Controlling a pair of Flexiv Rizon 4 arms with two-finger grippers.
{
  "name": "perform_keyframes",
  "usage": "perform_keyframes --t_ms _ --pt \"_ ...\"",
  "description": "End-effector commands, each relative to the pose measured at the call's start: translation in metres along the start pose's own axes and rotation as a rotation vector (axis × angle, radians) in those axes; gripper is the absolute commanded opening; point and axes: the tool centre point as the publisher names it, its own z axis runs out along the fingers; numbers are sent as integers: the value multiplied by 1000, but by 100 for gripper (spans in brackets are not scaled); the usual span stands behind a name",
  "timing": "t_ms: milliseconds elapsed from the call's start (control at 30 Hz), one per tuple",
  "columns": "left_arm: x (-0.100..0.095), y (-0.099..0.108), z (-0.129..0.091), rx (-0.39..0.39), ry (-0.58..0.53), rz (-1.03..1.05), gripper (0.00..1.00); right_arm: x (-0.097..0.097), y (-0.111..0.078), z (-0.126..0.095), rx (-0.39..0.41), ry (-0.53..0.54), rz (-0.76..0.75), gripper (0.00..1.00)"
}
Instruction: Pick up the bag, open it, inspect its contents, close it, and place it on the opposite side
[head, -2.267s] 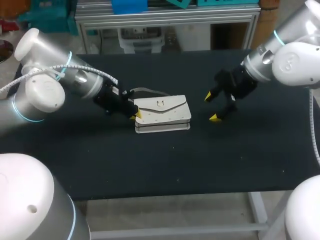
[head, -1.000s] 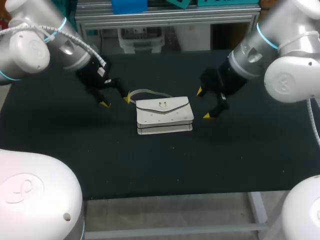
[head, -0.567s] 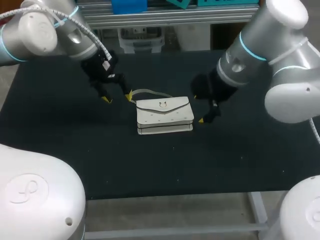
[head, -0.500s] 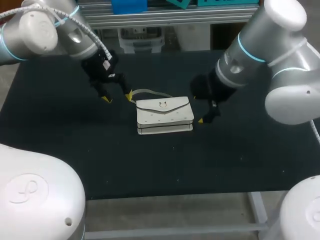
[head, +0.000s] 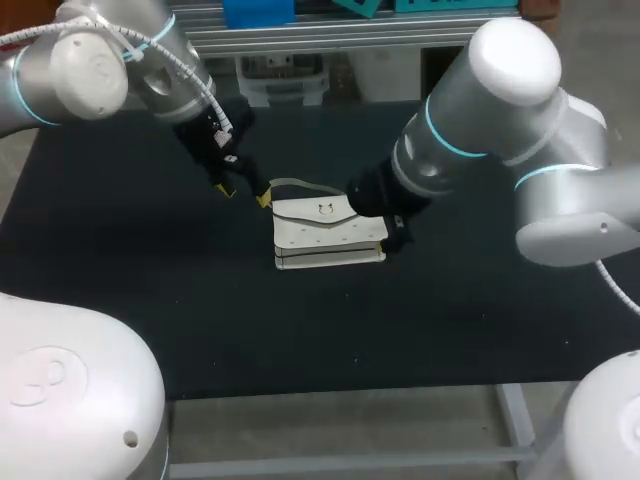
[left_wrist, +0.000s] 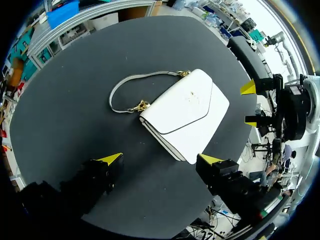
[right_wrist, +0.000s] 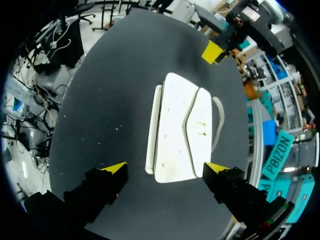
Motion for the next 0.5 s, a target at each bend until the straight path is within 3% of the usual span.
perform_keyframes --t_ms 33,267,300,367,500 --pt "10 5 -9 -112 -155 238 100 9 5 11 43 -131 6 100" --pt "10 5 -9 -112 -155 238 100 14 3 20 72 -159 -7 100" --pt "12 5 -3 -113 -142 294 100 14 3 21 72 -166 -13 100" --pt "15 5 5 -60 -221 424 100 12 2 23 89 -182 -18 100" --pt "21 8 10 -9 -232 682 100 9 -1 27 88 -208 -22 100"
